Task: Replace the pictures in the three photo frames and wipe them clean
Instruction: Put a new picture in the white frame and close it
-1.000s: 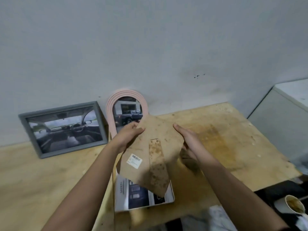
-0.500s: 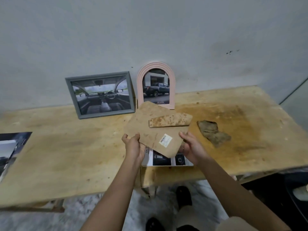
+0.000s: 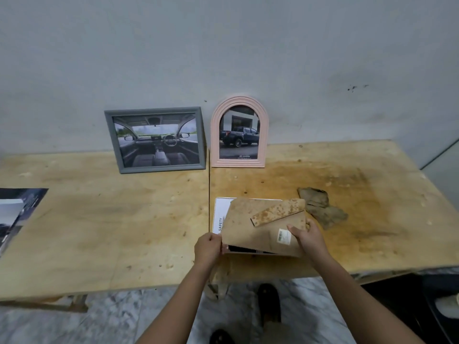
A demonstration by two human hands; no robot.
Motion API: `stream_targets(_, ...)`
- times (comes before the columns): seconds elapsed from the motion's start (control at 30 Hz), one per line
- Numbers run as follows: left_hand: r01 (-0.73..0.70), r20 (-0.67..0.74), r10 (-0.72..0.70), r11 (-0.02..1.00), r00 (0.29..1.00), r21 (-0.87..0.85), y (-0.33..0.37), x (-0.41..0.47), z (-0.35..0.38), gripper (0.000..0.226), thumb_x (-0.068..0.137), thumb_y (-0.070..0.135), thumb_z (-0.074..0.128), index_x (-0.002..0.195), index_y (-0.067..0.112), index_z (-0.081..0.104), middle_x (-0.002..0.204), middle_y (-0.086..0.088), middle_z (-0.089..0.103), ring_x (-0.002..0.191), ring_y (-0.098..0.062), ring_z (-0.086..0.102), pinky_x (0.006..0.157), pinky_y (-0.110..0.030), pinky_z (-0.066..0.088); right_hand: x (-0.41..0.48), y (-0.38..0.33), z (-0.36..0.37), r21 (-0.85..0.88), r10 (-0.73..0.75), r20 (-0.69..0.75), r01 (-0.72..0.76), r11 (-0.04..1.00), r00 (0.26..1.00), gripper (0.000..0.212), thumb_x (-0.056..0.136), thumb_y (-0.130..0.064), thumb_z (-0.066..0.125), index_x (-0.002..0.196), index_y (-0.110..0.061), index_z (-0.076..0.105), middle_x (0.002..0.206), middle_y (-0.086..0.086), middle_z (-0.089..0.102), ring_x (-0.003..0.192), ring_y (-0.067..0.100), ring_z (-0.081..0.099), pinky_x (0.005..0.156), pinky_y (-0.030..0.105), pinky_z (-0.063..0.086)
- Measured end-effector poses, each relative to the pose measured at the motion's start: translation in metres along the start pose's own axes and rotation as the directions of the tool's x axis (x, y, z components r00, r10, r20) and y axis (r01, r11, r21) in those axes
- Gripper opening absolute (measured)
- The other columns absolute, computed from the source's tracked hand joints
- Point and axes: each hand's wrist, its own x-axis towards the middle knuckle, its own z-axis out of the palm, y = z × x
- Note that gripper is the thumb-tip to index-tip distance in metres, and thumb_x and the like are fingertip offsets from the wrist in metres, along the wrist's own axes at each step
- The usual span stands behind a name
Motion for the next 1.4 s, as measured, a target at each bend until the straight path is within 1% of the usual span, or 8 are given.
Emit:
stream_targets(0.17,-0.052,-0.018,0.055,0.990,0.998,0.130,-0.010,0.003,-0.001,0.025,0.090,0.000,0.044,0.066,0.004,0.048,0.069,-0.014,0.054,0.039,0.000,0.057,0.039,-0.008,0.037,0.009,0.002,0.004,-0.051,-0.046,0.034,0.048,0.998,0.998,0.045,0.085,-0.010,0.066,0.128,-0.008,0.050,0.113,0.010,0.062,0.095,0.026,0.061,0.075,0.036,0.052)
stream_targets(0.37,-0.069,-0.057,0.078,0.986,0.995,0.149,-0.017,0.013,-0.011,0.011,0.089,0.003,0.053,0.079,0.001,0.056,0.088,-0.022,0.066,0.057,-0.015,0.065,0.042,-0.008,0.042,0.017,0.000,0.019,-0.194,-0.137,-0.005,0.133,0.972,0.991,0.047,0.081,-0.012,0.071,0.126,-0.007,0.056,0.103,0.007,0.065,0.086,0.020,0.059,0.058,0.022,0.045)
stream_targets(0.57,-0.110,-0.034,0.124,0.954,0.992,0.279,-0.015,0.017,-0.012,0.009,0.086,0.004,0.052,0.077,0.006,0.050,0.081,-0.012,0.059,0.057,-0.014,0.060,0.044,-0.015,0.042,0.024,0.006,0.026,-0.545,-0.175,-0.008,0.143,0.826,0.984,0.043,0.079,-0.031,0.067,0.116,-0.012,0.062,0.095,0.006,0.065,0.095,0.026,0.058,0.075,0.037,0.052)
stream_targets(0.77,-0.226,0.019,0.305,0.662,0.952,0.715,-0.018,0.033,-0.014,0.021,0.089,0.025,0.049,0.100,0.008,0.055,0.106,-0.008,0.050,0.102,-0.025,0.043,0.071,-0.025,0.029,0.013,0.013,0.029,-0.694,-0.155,-0.071,0.063,0.717,0.985,0.056,0.083,-0.033,0.060,0.135,-0.020,0.045,0.130,0.007,0.042,0.118,0.027,0.037,0.093,0.038,0.036)
stream_targets(0.97,-0.207,0.072,0.205,0.783,0.976,0.587,-0.012,0.024,-0.002,0.014,0.091,0.012,0.046,0.088,0.000,0.051,0.093,-0.013,0.044,0.079,-0.022,0.040,0.063,-0.027,0.031,0.004,0.029,0.024,-0.488,-0.141,-0.049,0.099,0.867,0.989,0.040,0.087,-0.011,0.055,0.128,-0.009,0.052,0.123,0.011,0.057,0.104,0.020,0.053,0.079,0.028,0.043)
stream_targets(1.07,-0.215,0.052,0.223,0.812,0.973,0.543,-0.017,0.016,0.008,0.020,0.092,0.015,0.049,0.098,-0.003,0.052,0.097,-0.011,0.043,0.089,-0.027,0.046,0.071,-0.028,0.036,0.003,0.032,0.018,-0.489,-0.165,-0.046,0.122,0.863,0.985,0.048,0.086,-0.003,0.055,0.134,-0.006,0.047,0.133,0.012,0.053,0.118,0.023,0.050,0.093,0.033,0.044)
stream_targets(1.17,-0.212,0.055,0.214,0.841,0.975,0.498,-0.022,0.015,0.012,0.031,0.088,0.025,0.061,0.105,0.002,0.050,0.098,-0.004,0.040,0.091,-0.020,0.044,0.072,-0.025,0.035,0.003,0.039,0.014,-0.563,-0.181,0.030,0.166,0.810,0.983,0.059,0.088,-0.006,0.058,0.142,-0.008,0.037,0.144,0.010,0.042,0.131,0.025,0.041,0.104,0.034,0.037)
stream_targets(1.4,-0.189,0.043,0.192,0.857,0.980,0.479,-0.019,0.022,0.013,0.042,0.077,0.023,0.075,0.104,0.007,0.047,0.097,-0.004,0.041,0.086,-0.018,0.042,0.069,-0.026,0.035,0.006,0.046,0.004,-0.625,-0.222,0.028,0.191,0.757,0.975,0.061,0.085,-0.028,0.067,0.140,-0.018,0.042,0.134,0.007,0.054,0.119,0.022,0.052,0.094,0.035,0.045)
